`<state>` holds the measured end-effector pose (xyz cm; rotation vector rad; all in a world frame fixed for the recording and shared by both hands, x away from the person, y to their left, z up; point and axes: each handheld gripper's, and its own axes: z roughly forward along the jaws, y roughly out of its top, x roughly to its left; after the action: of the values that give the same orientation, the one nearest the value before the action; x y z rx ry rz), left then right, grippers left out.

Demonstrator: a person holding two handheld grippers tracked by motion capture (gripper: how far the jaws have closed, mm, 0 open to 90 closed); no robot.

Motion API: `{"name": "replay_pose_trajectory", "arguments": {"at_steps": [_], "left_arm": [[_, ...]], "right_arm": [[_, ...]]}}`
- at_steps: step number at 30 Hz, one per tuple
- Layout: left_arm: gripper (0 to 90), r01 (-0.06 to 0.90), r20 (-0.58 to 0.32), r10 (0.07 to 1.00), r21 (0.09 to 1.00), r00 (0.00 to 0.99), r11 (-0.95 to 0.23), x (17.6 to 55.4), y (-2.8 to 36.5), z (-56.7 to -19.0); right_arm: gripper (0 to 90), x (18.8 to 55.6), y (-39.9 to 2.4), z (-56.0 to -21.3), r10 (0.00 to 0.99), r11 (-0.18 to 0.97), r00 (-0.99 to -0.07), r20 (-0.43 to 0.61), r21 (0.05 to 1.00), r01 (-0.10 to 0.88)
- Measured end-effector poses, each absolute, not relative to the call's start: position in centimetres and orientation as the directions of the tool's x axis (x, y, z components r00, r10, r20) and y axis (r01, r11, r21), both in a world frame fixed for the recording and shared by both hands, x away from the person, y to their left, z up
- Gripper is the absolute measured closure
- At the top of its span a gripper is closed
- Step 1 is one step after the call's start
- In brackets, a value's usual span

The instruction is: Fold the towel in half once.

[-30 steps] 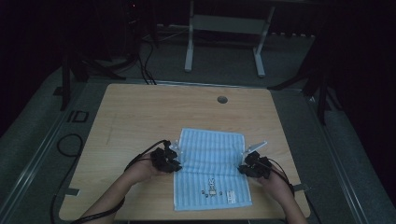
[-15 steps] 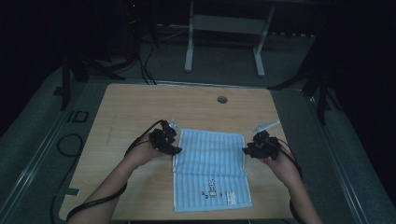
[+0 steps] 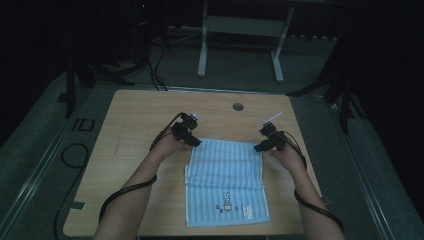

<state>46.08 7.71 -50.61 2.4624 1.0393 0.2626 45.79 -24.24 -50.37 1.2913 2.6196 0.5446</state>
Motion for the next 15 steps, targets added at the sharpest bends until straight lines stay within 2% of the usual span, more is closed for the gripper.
{"name": "replay_pose_trajectory", "arguments": {"at_steps": [8, 14, 15], "left_arm": [[44.7, 0.645, -0.014, 0.719, 0.455, 0.695, -0.614, 46.9, 6.5, -52.3], [44.9, 0.646, -0.020, 0.719, 0.454, 0.695, -0.613, 46.9, 6.3, -53.1], [45.2, 0.644, -0.019, 0.717, 0.456, 0.697, -0.614, 46.9, 6.2, -53.1]], "right_arm": [[54.1, 47.0, -24.5, -51.5, 0.828, 0.510, -0.560, 0.024, 0.382, 0.770], [57.8, 47.1, -23.9, -52.3, 0.819, 0.534, -0.574, 0.007, 0.357, 0.766], [62.4, 47.1, -23.8, -52.2, 0.821, 0.531, -0.572, 0.009, 0.356, 0.768]]}}
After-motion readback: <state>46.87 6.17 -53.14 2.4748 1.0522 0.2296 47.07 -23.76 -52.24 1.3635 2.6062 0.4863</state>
